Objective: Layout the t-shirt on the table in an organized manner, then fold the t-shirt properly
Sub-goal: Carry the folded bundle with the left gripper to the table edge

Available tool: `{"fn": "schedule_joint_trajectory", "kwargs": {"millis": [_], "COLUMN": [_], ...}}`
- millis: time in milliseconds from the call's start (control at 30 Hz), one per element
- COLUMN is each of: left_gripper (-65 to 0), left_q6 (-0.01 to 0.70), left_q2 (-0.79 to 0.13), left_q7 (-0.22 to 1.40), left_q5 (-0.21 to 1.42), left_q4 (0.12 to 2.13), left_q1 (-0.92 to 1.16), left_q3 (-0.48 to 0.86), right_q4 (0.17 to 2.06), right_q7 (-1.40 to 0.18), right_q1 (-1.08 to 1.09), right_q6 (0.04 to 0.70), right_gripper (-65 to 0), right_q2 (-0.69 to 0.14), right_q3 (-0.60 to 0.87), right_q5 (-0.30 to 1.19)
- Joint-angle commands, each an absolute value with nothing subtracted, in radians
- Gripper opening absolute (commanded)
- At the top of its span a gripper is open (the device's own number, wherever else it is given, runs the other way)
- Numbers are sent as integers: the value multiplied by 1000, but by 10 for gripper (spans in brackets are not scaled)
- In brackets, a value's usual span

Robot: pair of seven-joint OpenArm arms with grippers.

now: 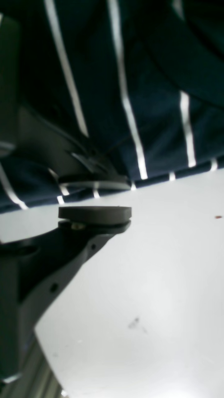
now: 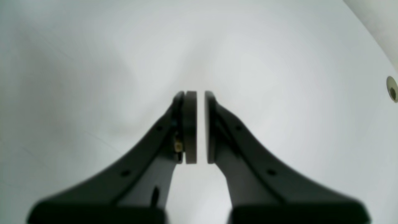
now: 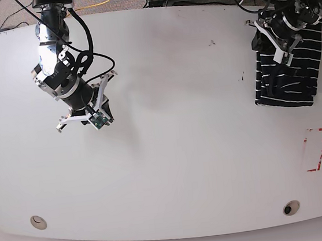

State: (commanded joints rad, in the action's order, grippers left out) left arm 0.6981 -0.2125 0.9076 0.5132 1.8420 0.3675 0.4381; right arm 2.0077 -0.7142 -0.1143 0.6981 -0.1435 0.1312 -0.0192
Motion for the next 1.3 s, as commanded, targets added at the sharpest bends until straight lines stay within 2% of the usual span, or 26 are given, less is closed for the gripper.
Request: {"fn": "schedule_joint_trajectory", "kwargs": {"millis": [200,333,567,700,933,1133,1300], "left_gripper": [-567,-568,-568,-565,-567,-568,-567], "left_q6": [698,698,556,493,492,565,576], "left_q2": [-131,-114,-116,-117,-117,-156,-182], "left_q7": [980,954,760,642,588,527,486], "left_q5": [510,509,498,403,251,246,245], "left_q4": [1931,1933,1926,1925,1758,1613,1495], "left_q1": [334,326,331,325,272,271,268], "left_q3": [441,469,475,472,470,490,539], "right_q4": [2009,2009,2006,2006,2006,2008,2009], "right_q7": [-714,-714,-714,-714,-714,-714,-714], "right_q1": [-114,-114,-130,-136,-139,-139,-154], "right_q6": [698,698,698,698,698,698,698], "right_gripper": [-615,-615,-615,-615,-615,-615,-615], "right_q2": [-143,-143,-143,-140,-137,-137,-137], "right_q3": [131,134,134,130,130,131,134], "right_q5": [-21,-22,-22,-19,-18,-18,-19]}}
